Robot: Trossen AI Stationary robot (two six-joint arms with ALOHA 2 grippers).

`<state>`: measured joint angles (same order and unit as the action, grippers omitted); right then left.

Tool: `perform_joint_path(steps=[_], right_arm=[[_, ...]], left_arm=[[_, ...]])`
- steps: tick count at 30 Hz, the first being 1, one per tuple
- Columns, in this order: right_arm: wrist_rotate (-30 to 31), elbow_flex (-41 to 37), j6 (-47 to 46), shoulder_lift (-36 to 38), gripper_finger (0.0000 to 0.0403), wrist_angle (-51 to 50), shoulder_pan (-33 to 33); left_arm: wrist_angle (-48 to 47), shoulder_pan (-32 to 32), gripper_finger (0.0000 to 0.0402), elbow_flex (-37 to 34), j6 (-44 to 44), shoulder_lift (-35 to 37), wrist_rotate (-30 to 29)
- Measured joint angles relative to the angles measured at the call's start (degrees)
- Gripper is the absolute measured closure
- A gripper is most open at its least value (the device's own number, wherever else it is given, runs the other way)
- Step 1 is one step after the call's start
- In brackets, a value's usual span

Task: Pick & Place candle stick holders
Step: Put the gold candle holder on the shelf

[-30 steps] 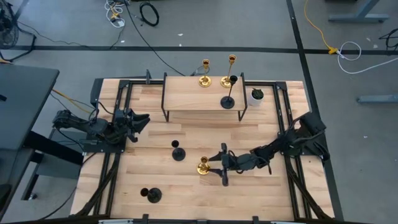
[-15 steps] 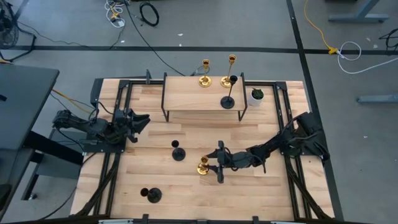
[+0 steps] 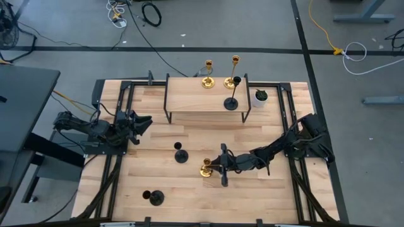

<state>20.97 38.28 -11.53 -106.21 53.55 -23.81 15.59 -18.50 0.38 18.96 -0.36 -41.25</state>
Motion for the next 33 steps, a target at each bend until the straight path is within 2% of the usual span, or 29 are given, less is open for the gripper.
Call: perform_joint_path(steps=[3, 7, 12, 23, 30, 33], right_arm=[[-1.63, 0.00, -0.02, 0.00, 0.0394, 0.44, 0.02], [-2.55, 0.28, -1.18, 0.00, 0.0382, 0.38, -0.02], [-2.52, 1.82, -0.24, 0.02, 0.0397, -0.82, -0.02], [-3.69, 2.25, -0.77, 0.54, 0.0401, -2.76, 0.00], [-4.52, 2.25, -1.35, 7.33, 0.0401, -5.76, 0.24], [-4.50, 2.23, -1.24, 12.48, 0.0402, -9.93, 0.50]], left_arm=[[0.00, 0.00, 0.0271, 0.02, 0.00, 0.00, 0.00], [0.00, 0.02, 0.0271, 0.01, 0.00, -0.01, 0.00], [-0.01, 0.00, 0.0271, 0.01, 0.00, 0.00, 0.00], [0.04, 0.00, 0.0271, 0.02, 0.27, -0.02, 0.00], [3.19, 0.00, 0.0271, 0.00, 0.59, 0.00, -0.44], [4.83, 0.00, 0.0271, 0.42, 3.05, 0.00, 3.16]])
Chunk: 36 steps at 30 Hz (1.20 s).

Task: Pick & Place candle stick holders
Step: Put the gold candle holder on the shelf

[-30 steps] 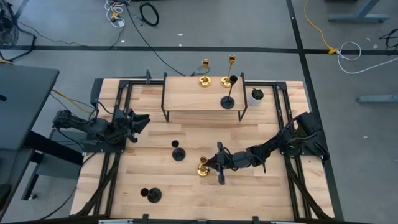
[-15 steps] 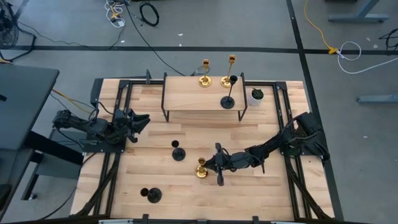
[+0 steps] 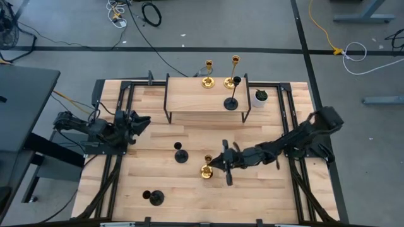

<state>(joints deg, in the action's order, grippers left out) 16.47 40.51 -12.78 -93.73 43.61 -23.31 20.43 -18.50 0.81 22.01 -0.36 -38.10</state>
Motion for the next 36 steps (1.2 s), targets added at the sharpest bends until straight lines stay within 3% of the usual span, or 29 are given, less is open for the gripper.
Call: perform_joint_path(steps=[4, 11, 17, 24, 30, 36], right_arm=[[-0.93, 0.00, 0.17, 7.69, 0.0402, -5.66, 1.30], [-4.21, 7.32, 2.65, 17.88, 0.0402, -21.91, 5.94], [-9.41, 21.67, 5.76, 17.36, 0.0402, -39.03, 10.50], [-16.45, 32.27, 7.18, 16.94, 0.0402, -45.44, 14.51], [-16.54, 35.43, 8.63, 16.91, 0.0402, -47.73, 15.12], [-16.98, 35.44, 8.28, 16.85, 0.0402, -48.46, 15.12]], left_arm=[[-1.50, 0.00, 0.0271, 3.32, -2.25, -1.32, 5.92], [-4.81, 0.02, 0.0271, 12.55, -6.51, -12.45, 5.27], [-8.57, 0.02, 0.0271, 24.64, -9.25, -28.35, 5.99], [-9.38, 0.11, 0.0271, 37.37, -15.40, -44.03, 8.24], [-10.10, 1.72, 0.0271, 46.12, -17.18, -53.95, 9.18], [-10.10, 4.64, 0.0271, 55.01, -17.37, -64.34, 15.02]])
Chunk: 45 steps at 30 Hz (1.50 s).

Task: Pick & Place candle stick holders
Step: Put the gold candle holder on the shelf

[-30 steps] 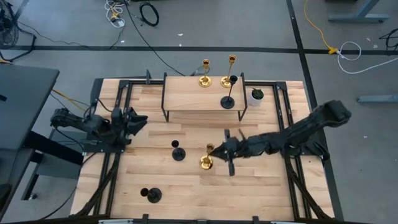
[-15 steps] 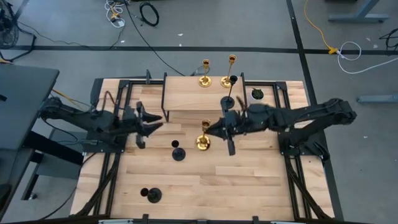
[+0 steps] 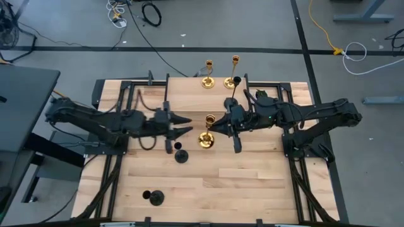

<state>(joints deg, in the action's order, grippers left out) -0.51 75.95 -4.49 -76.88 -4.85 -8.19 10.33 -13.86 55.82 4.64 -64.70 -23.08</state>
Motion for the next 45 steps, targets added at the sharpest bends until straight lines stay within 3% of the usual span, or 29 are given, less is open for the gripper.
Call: perform_joint_path(steps=[4, 9, 17, 28, 45], right_arm=[[-0.04, -0.01, -0.02, 0.00, 0.0402, -0.06, -0.02], [-0.02, 0.00, -0.04, 0.00, 0.0402, -0.77, -0.02], [-0.54, 0.01, -0.19, 0.00, 0.0401, -2.11, -0.09], [0.48, 0.01, 0.01, 0.00, 0.0401, -2.83, 0.04], [0.16, 0.01, 0.17, 0.00, 0.0401, -1.67, 0.00]], left_arm=[[-1.76, 1.42, 0.0264, 5.47, 0.00, -6.15, 1.18], [-4.40, 2.56, 0.0227, 10.74, 0.46, -11.86, 2.59], [-4.35, 2.60, 0.0177, 13.26, 0.76, -15.20, 4.90], [-13.25, 2.04, 0.0183, 13.24, 3.95, -10.57, 6.48], [-3.72, 0.89, 0.0184, 13.18, 1.64, -14.16, 4.25]])
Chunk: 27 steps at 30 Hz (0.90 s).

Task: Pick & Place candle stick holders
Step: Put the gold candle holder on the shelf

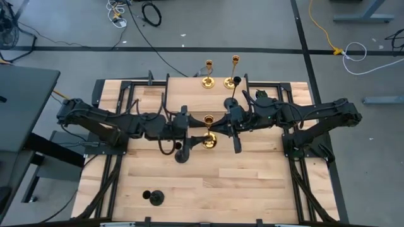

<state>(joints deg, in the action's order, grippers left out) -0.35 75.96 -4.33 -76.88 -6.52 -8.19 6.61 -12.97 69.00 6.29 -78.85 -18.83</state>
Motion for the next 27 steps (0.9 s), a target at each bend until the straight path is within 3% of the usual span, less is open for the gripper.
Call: perform_joint_path(steps=[14, 19, 25, 27], right_arm=[[0.03, 0.00, 0.24, 0.00, 0.0401, -0.11, -0.02], [0.02, 0.00, 0.34, 0.00, 0.0401, -0.51, -0.02], [0.32, 0.00, 0.41, 0.00, 0.0401, -0.55, 0.04], [0.32, 0.00, 0.48, 0.00, 0.0401, -0.57, 0.02]], left_arm=[[4.22, 1.95, 0.0201, 0.04, -0.96, -2.37, -0.44], [4.23, 1.88, 0.0263, 0.04, -0.98, -2.60, -0.22], [4.33, 1.84, 0.0372, 0.04, -0.99, -2.60, 0.10], [4.31, 1.84, 0.0387, 0.04, -1.01, -2.60, 0.08]])
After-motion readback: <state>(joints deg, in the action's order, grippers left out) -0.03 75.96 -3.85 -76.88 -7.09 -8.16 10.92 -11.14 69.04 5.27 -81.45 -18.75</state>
